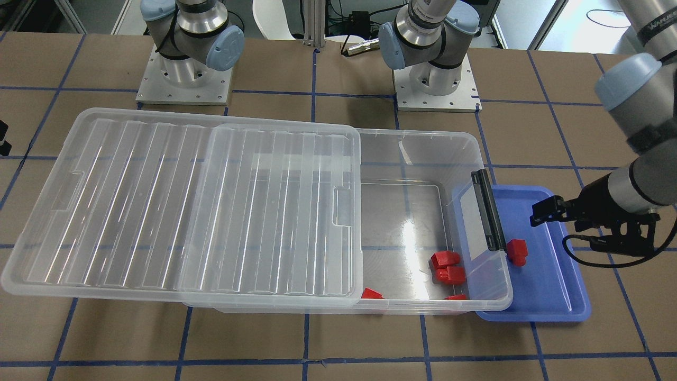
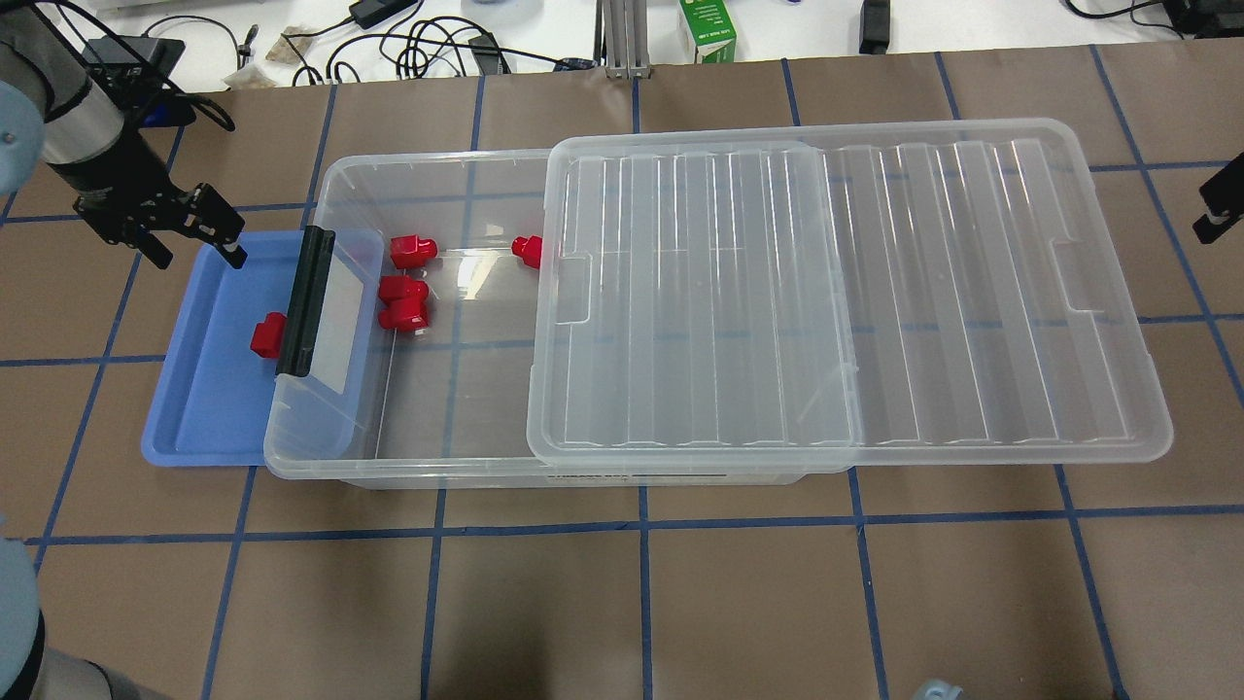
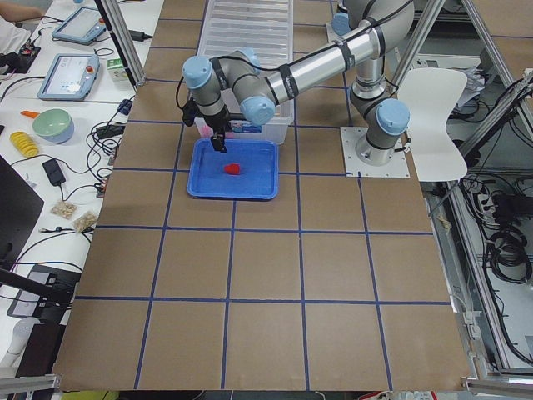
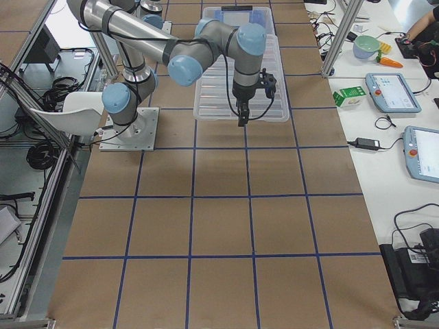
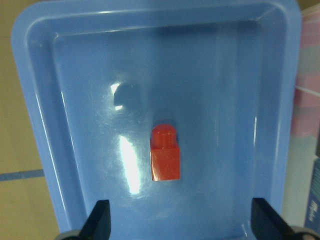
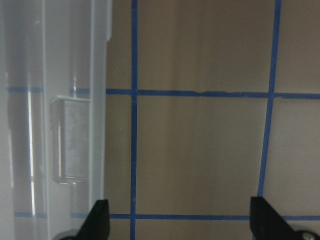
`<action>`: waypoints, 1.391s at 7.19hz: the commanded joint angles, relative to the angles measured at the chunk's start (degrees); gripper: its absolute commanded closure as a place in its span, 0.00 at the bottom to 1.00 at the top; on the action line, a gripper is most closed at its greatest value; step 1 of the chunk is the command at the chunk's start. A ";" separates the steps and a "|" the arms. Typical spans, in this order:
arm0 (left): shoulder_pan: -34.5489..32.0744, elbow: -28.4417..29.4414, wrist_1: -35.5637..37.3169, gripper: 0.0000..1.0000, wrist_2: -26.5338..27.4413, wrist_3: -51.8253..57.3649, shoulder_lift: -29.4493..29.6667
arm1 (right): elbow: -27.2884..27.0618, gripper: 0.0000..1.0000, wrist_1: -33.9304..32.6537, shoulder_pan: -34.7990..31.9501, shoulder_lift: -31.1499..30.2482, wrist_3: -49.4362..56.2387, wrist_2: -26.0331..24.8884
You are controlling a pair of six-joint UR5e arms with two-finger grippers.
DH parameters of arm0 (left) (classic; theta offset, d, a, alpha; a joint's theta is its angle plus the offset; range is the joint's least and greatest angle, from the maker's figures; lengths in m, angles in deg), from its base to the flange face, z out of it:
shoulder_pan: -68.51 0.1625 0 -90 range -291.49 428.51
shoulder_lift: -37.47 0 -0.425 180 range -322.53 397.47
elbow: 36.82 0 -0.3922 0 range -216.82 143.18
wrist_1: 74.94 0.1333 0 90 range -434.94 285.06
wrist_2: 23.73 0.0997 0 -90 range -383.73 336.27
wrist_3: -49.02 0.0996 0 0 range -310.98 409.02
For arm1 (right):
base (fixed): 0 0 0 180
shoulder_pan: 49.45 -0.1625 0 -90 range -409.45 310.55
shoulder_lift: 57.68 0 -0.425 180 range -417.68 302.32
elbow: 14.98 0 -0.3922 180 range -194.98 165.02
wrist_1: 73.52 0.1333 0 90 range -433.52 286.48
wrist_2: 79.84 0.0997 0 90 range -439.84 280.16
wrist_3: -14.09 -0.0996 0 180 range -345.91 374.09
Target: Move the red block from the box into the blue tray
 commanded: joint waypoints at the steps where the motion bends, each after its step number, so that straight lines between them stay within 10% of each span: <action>1: -1.86 3.05 -7.67 0.00 -0.03 -0.51 -7.11 | -7.38 0.00 -7.33 1.33 0.94 1.20 0.13; 10: -19.36 -1.23 -12.88 0.00 -0.37 -21.06 -16.97 | -10.05 0.00 -10.79 -8.50 0.94 -13.19 2.50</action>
